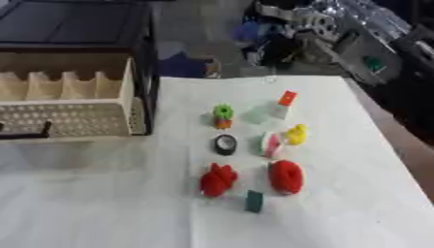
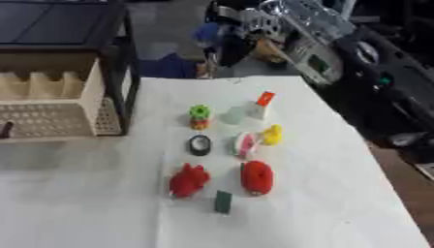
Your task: Pick up objects from table and place into drawer.
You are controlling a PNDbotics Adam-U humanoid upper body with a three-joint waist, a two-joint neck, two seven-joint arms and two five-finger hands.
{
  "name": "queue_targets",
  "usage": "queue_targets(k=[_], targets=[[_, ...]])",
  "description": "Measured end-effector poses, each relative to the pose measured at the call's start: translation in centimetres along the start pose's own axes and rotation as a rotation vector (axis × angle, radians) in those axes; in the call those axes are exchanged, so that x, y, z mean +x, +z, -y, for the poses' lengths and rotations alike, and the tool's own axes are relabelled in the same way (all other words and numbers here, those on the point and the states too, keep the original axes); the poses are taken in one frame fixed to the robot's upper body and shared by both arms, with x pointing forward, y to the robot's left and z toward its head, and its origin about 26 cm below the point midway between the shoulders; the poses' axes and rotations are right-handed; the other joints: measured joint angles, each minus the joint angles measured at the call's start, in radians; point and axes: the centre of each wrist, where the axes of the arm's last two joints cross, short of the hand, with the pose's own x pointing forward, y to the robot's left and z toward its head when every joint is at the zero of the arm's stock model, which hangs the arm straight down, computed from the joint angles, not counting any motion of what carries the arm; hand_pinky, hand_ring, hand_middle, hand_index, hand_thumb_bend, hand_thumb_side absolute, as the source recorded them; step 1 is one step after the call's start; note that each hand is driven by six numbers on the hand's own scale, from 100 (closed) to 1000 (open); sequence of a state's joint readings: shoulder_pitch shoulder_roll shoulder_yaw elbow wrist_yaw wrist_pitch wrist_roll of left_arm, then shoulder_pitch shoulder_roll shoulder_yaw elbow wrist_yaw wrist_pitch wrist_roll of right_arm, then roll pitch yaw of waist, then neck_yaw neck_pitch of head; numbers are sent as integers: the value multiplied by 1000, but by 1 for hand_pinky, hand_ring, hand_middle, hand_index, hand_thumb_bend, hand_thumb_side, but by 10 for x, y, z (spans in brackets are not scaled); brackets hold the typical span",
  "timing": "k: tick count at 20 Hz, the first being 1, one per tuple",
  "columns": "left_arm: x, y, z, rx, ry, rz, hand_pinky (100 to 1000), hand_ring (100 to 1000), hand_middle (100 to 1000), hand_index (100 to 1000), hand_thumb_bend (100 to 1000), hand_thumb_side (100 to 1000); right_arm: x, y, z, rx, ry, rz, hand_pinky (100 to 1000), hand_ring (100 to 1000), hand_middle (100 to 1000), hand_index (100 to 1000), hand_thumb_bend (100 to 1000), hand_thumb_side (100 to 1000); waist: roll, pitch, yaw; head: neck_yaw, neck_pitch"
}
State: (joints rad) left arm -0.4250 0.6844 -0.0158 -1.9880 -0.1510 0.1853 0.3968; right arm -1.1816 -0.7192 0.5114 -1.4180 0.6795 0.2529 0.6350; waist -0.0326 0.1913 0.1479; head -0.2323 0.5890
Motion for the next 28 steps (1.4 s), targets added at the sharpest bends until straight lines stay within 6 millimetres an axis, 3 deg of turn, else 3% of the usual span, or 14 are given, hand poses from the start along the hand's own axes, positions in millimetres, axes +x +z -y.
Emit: queue_targets(k=[15, 28], targets=[[5, -4, 3, -4, 24, 7, 100, 100, 100, 635, 314, 1000, 45, -48, 29, -24, -32, 66, 484, 628, 581, 661, 100, 307, -6, -19, 12, -19, -2], [5, -2, 7, -9, 47, -10, 100, 100, 100, 635, 313, 1000, 98, -76, 32, -62, -101, 147, 483, 617, 577, 665, 100, 305, -2, -32, 42, -53, -12]])
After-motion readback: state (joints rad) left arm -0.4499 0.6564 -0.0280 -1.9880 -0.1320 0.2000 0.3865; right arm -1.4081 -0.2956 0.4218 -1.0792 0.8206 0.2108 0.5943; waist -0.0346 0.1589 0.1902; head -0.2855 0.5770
